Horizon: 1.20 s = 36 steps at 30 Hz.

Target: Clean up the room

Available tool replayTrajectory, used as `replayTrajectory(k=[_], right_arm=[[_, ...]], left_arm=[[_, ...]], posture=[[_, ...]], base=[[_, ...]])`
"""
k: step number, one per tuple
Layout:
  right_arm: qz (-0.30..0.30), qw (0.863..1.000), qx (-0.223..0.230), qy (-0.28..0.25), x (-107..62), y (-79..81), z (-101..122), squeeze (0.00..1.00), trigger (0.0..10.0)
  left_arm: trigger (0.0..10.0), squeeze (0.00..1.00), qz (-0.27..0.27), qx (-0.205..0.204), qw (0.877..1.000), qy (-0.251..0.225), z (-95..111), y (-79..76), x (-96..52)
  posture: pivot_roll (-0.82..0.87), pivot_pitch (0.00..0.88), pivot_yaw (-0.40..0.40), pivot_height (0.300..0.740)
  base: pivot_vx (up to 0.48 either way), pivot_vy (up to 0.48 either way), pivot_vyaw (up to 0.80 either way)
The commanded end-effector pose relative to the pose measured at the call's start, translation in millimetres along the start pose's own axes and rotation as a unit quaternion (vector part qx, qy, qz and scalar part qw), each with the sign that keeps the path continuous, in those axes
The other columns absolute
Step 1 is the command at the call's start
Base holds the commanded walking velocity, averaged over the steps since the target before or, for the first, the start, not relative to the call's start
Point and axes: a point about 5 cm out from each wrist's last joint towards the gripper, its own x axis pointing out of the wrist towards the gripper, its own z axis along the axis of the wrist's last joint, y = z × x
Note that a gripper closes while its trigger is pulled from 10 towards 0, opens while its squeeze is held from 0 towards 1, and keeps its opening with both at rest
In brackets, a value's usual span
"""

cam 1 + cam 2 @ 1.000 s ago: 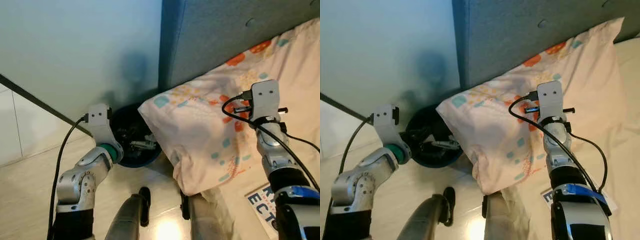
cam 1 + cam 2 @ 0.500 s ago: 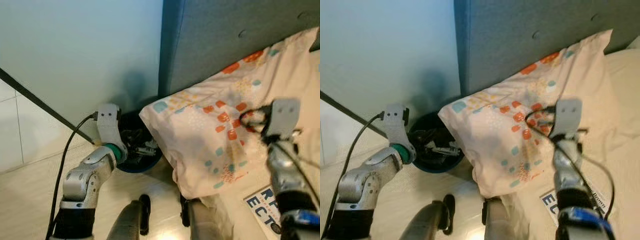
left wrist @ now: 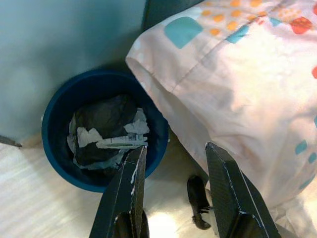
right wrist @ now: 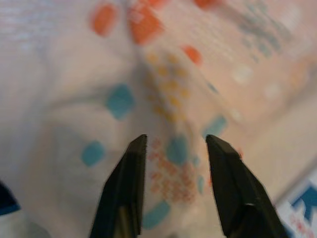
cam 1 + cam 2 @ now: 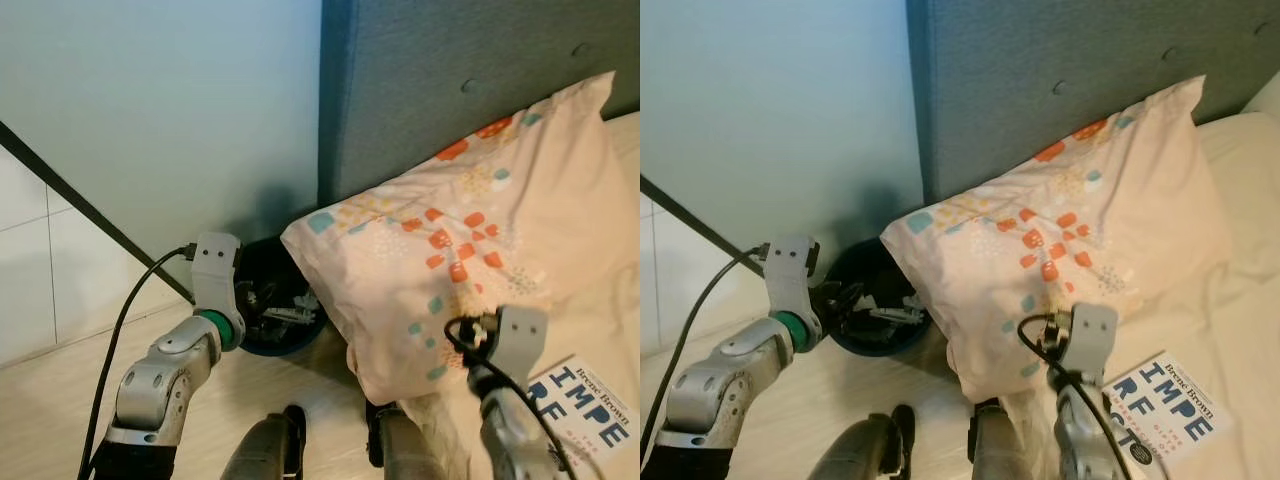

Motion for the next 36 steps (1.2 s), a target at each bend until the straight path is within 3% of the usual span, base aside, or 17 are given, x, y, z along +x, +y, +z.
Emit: replayTrajectory(k=[1,4,5,8,9,11,12,15,21,36], right_arm=[[-0.009,1.000,0.010,0.025,-4.7,-4.5,-11.2,1.00,10.0],[-0.009,1.000,0.003,0.030,-4.3,-4.4,-13.7,1.00,10.0],[0.017,1.000,-0.025,-0.006,-2.7,3.1,-2.1,1.00,10.0],[0.039,0.997,-0.046,-0.041,-2.4,10.8,9.4,1.00,10.0],[0.054,0.995,-0.060,-0.064,-3.6,16.3,17.3,0.73,10.0],[0.080,0.989,-0.079,-0.099,-4.1,26.5,30.2,0.73,10.0],[0.092,0.986,-0.082,-0.113,-2.9,32.0,36.9,0.00,10.0],[0.118,0.978,-0.092,-0.144,1.0,45.3,52.5,0.00,10.0],[0.145,0.970,-0.089,-0.172,5.4,61.1,69.9,0.00,10.0],[0.139,0.970,-0.109,-0.165,1.1,61.9,63.1,0.00,10.0]], left_arm=[[10.0,0.00,-0.001,0.002,1.000,0.017,-9.3,0.8,0.8],[10.0,0.00,-0.004,0.009,1.000,0.016,-8.9,0.6,1.9],[10.0,0.00,-0.002,0.021,1.000,0.011,-11.0,0.8,1.8],[10.0,0.00,0.004,0.030,1.000,0.003,-12.7,1.4,1.2],[10.0,0.00,0.007,0.036,0.999,-0.003,-13.9,1.8,0.8],[10.0,0.00,0.015,0.045,0.999,-0.020,-14.1,1.6,0.2],[10.0,0.00,0.015,0.050,0.998,-0.031,-13.7,0.2,-0.2],[10.0,0.00,0.016,0.074,0.995,-0.061,-12.3,-4.4,-1.1],[10.0,0.00,0.031,0.065,0.994,-0.082,-12.3,-6.9,-0.5],[10.0,0.00,0.035,0.070,0.993,-0.088,-18.4,-5.0,4.4]], posture=[[-0.04,0.231,0.120,0.740],[-0.05,0.227,0.123,0.740],[-0.05,0.213,0.115,0.740],[-0.05,0.210,0.111,0.740],[-0.06,0.209,0.110,0.740],[-0.06,0.205,0.103,0.740],[-0.07,0.202,0.093,0.740],[-0.08,0.200,0.088,0.740],[-0.08,0.188,0.071,0.740],[-0.10,0.180,0.077,0.735]], base=[[0.000,0.000,0.00],[0.000,0.000,0.00],[0.000,0.000,0.00],[0.000,0.000,0.00],[0.000,0.000,0.00],[0.000,0.000,0.00],[0.000,0.000,0.00],[0.000,0.000,0.00],[0.000,0.000,0.00],[0.000,0.000,0.00]])
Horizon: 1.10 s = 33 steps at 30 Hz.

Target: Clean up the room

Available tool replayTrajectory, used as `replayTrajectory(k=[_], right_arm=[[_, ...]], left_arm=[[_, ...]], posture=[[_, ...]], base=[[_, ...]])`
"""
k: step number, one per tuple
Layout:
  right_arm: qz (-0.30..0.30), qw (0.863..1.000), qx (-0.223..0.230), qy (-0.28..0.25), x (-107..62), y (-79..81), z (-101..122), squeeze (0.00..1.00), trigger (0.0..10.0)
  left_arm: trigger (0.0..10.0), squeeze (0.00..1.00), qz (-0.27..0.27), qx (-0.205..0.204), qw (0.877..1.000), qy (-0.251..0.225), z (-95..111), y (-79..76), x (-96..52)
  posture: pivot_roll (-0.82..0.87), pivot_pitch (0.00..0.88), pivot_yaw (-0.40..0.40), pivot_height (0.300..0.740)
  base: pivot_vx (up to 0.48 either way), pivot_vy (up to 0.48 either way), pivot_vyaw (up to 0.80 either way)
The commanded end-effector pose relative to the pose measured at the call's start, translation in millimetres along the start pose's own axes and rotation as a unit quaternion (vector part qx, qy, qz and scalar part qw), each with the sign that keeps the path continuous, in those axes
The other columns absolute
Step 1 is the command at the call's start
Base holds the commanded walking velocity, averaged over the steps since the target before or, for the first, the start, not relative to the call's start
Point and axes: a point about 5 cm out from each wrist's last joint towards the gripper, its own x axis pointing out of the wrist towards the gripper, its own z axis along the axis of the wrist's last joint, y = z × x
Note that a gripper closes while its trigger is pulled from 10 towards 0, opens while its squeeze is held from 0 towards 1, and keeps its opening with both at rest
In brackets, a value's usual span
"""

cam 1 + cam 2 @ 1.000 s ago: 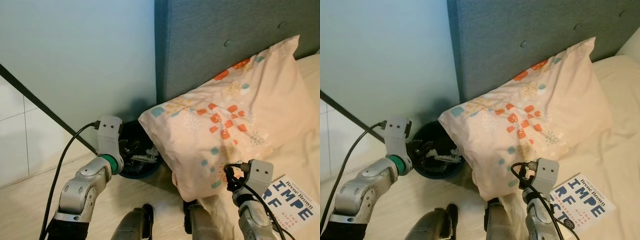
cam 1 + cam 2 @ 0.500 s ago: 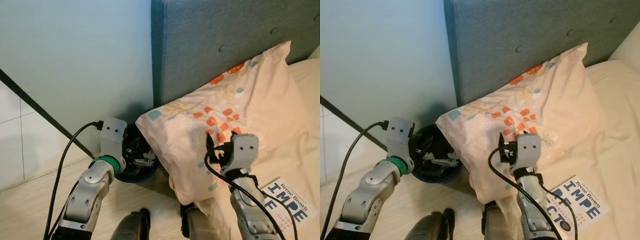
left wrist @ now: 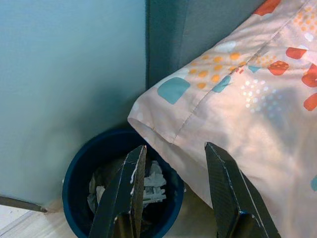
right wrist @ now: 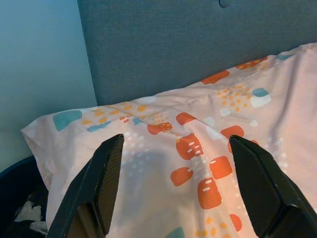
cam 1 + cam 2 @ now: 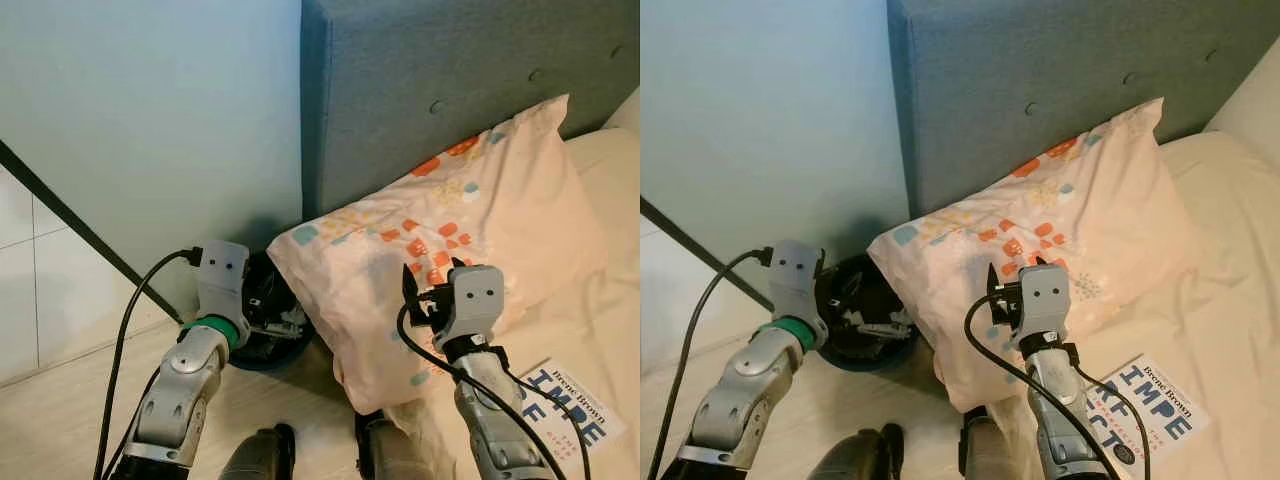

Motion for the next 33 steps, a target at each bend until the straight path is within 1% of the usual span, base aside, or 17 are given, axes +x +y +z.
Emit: replayTrajectory(k=[1,4,5,12,14,22,28,33], right_arm=[[-0.003,1.000,0.001,0.012,-5.2,1.4,-4.2,0.00,10.0],[-0.005,1.000,0.001,0.013,-5.7,1.3,-4.5,0.00,10.0],[-0.005,1.000,0.001,0.014,-6.6,1.1,-5.2,0.00,10.0],[-0.005,1.000,0.000,0.016,-7.2,1.1,-5.9,0.00,10.0],[-0.003,1.000,0.000,0.018,-7.2,1.5,-6.5,0.00,10.0],[-0.003,1.000,0.000,0.019,-7.9,1.4,-6.5,0.00,10.0],[-0.005,1.000,-0.001,0.022,-9.8,0.3,-7.7,0.00,10.0],[-0.006,1.000,-0.001,0.022,-9.7,0.3,-7.7,0.00,10.0]], left_arm=[[10.0,0.00,-0.004,0.002,1.000,0.013,-8.5,-1.9,-1.5],[10.0,0.00,-0.005,0.003,1.000,0.013,-8.9,-2.7,-0.8],[10.0,0.00,-0.006,0.004,1.000,0.014,-9.7,-2.8,-0.3],[10.0,0.00,-0.007,0.005,1.000,0.013,-10.3,-2.7,0.0],[10.0,0.00,-0.008,0.006,1.000,0.014,-11.2,-3.1,0.2],[10.0,0.00,-0.010,0.007,1.000,0.014,-12.2,-4.6,0.3],[10.0,0.00,-0.010,0.008,1.000,0.015,-13.8,-4.6,0.7],[10.0,0.00,-0.010,0.008,1.000,0.015,-13.7,-4.5,1.1]], posture=[[-0.10,0.180,0.077,0.735],[-0.10,0.180,0.077,0.725],[-0.10,0.179,0.078,0.715],[-0.10,0.180,0.079,0.700],[-0.10,0.180,0.079,0.685],[-0.09,0.185,0.078,0.660],[-0.10,0.188,0.077,0.630],[-0.10,0.190,0.079,0.620]], base=[[0.000,0.000,0.00],[0.000,0.000,0.00],[0.000,0.000,0.00],[0.000,0.000,0.00],[0.000,0.000,0.00],[0.000,0.000,0.00],[0.000,0.000,0.00],[0.000,0.000,0.00]])
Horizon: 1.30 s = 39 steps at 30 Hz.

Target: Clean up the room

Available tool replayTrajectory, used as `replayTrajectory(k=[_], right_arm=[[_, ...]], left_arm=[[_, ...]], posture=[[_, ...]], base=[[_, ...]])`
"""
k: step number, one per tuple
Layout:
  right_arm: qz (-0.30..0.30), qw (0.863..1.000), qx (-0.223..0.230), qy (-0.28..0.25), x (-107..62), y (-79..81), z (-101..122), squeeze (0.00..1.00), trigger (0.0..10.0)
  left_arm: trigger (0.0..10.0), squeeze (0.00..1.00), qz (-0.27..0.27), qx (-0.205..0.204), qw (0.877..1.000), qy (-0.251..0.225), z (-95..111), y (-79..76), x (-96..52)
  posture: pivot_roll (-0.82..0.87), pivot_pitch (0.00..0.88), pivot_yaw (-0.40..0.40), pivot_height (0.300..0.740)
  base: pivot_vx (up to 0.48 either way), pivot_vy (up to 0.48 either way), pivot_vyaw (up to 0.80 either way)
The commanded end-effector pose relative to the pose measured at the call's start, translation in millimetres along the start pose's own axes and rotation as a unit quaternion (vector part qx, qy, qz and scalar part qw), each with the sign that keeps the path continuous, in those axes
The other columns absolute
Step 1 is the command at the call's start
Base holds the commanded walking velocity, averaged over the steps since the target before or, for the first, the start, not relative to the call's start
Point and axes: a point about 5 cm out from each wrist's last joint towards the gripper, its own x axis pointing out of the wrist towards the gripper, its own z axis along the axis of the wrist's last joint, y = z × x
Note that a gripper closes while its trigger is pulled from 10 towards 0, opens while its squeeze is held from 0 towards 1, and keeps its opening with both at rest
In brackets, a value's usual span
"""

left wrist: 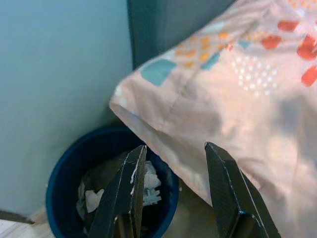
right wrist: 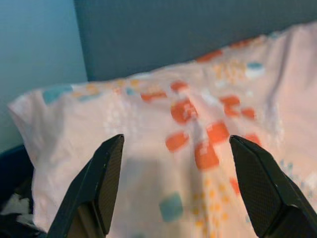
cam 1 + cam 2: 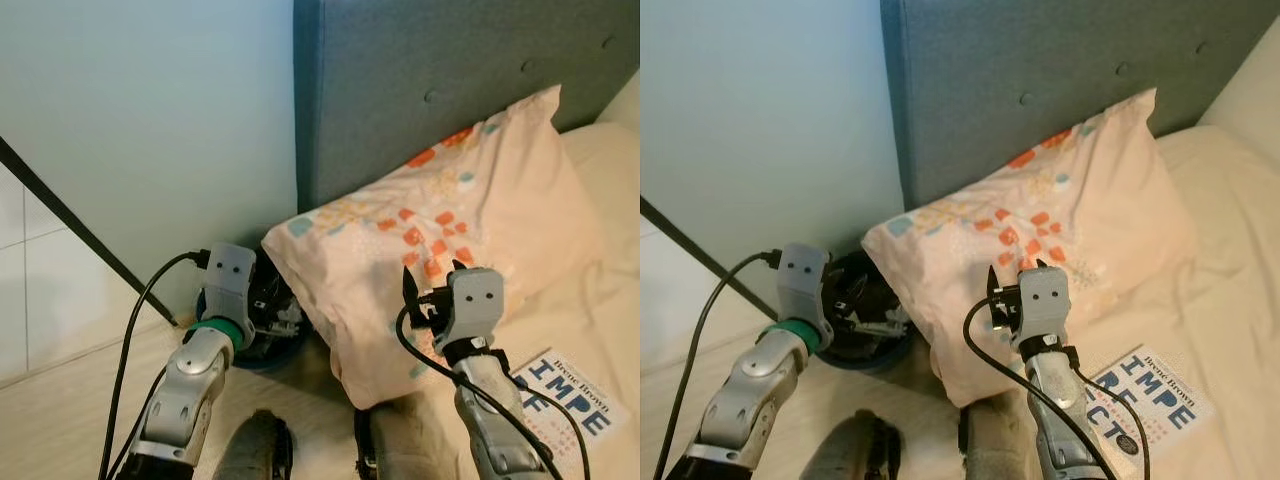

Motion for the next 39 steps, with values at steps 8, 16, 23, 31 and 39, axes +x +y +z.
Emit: replayTrajectory(k=[8,16,23,31,39], right_arm=[[-0.002,1.000,0.008,0.018,-7.3,1.0,-7.3,0.00,10.0],[-0.003,1.000,0.011,0.021,-9.2,1.1,-7.2,0.00,10.0],[-0.004,1.000,0.011,0.022,-9.8,1.1,-7.3,0.00,10.0],[-0.003,1.000,0.012,0.025,-10.5,1.1,-7.5,0.00,10.0],[0.000,0.999,0.029,0.020,-7.0,0.8,-4.5,0.00,10.0]], left_arm=[[10.0,0.00,-0.004,0.004,1.000,0.020,-10.4,-1.8,-1.3],[10.0,0.00,-0.004,0.005,1.000,0.024,-12.4,-1.2,-2.6],[10.0,0.00,-0.004,0.004,1.000,0.025,-12.9,-1.8,-2.7],[10.0,0.00,-0.004,0.005,1.000,0.027,-14.3,-1.9,-2.7],[10.0,0.00,-0.007,0.019,1.000,0.019,-11.3,-1.0,2.2]], posture=[[-0.10,0.195,0.082,0.610],[-0.10,0.203,0.085,0.610],[-0.10,0.205,0.084,0.610],[-0.10,0.210,0.085,0.610],[-0.09,0.229,0.093,0.610]], base=[[0.000,0.000,0.00],[0.000,0.000,0.00],[0.000,0.000,0.00],[0.000,0.000,0.00],[0.000,0.000,0.00]])
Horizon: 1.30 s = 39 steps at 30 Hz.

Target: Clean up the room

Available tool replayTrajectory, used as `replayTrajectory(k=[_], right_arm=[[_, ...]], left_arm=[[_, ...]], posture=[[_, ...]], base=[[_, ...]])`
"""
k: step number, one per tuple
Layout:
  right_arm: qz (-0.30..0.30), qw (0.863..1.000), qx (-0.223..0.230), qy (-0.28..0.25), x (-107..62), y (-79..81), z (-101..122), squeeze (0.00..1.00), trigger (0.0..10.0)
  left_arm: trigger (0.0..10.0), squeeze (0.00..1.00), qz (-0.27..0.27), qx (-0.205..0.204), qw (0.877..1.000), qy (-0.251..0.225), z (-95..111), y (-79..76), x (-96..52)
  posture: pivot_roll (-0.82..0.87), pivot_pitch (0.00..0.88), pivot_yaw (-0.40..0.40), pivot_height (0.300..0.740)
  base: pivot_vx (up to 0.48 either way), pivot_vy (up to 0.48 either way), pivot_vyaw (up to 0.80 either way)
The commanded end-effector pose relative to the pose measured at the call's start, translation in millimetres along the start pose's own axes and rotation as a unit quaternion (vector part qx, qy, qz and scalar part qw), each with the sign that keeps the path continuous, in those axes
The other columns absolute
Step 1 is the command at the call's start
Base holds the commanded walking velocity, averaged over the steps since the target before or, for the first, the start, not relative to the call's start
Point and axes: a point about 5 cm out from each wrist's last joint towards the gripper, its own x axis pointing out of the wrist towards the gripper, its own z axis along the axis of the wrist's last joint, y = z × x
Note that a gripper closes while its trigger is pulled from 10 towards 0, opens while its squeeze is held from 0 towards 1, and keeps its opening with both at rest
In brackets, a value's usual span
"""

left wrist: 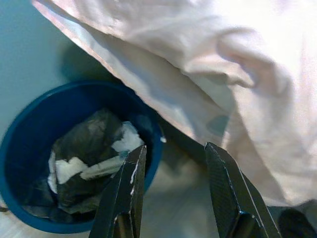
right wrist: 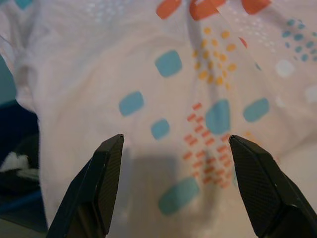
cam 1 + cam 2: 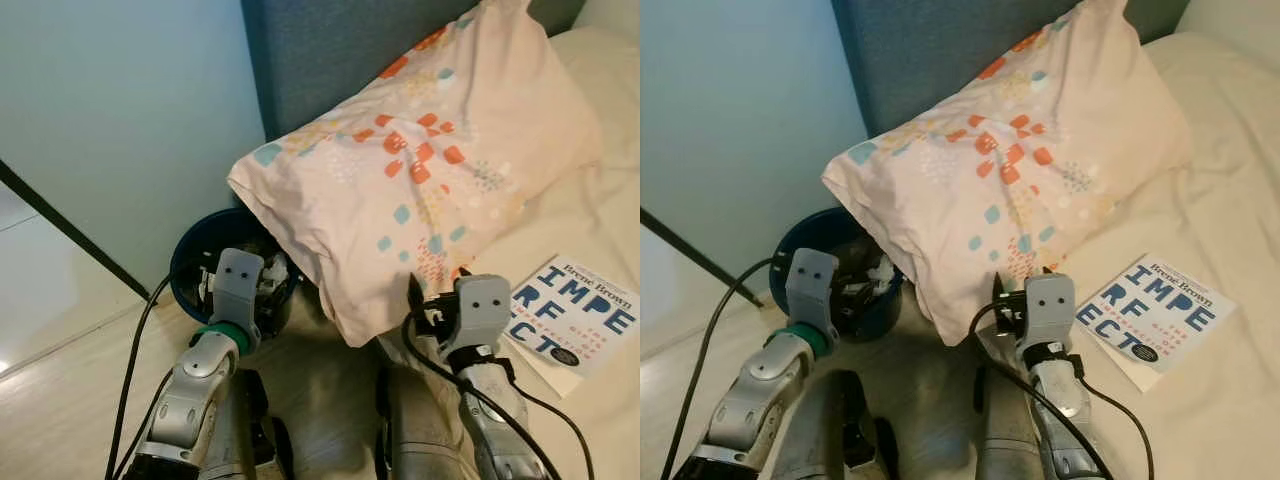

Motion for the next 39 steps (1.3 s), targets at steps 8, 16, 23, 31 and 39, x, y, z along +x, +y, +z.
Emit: replayTrajectory(k=[8,16,23,31,39], right_arm=[[-0.071,0.997,0.035,0.010,36.5,-36.6,4.5,0.00,10.0],[-0.051,0.993,0.096,0.051,63.3,-42.3,4.3,0.00,10.0],[-0.065,0.993,0.101,0.005,64.6,-58.7,25.9,0.00,10.0],[-0.046,0.995,0.065,-0.056,48.2,-76.2,52.7,0.00,10.0],[-0.054,0.996,0.066,-0.034,34.3,-77.6,42.0,0.00,10.0]], left_arm=[[10.0,0.00,-0.089,-0.116,0.989,0.004,24.8,-32.3,37.4],[10.0,0.00,-0.114,-0.175,0.978,0.017,51.4,-50.6,69.1],[10.0,0.00,-0.093,-0.185,0.977,0.050,48.5,-52.4,83.8],[10.0,1.00,-0.092,-0.275,0.956,0.040,58.6,-48.6,96.7],[10.0,1.00,-0.123,-0.327,0.937,0.000,65.3,-41.2,95.9]], posture=[[-0.08,0.302,0.108,0.610],[-0.06,0.370,0.133,0.610],[-0.08,0.400,0.146,0.610],[-0.13,0.406,0.150,0.610],[-0.13,0.401,0.142,0.610]], base=[[0.000,0.000,0.00],[0.000,0.000,0.00],[0.000,0.000,0.00],[0.000,0.000,0.00],[0.000,0.000,0.00]])
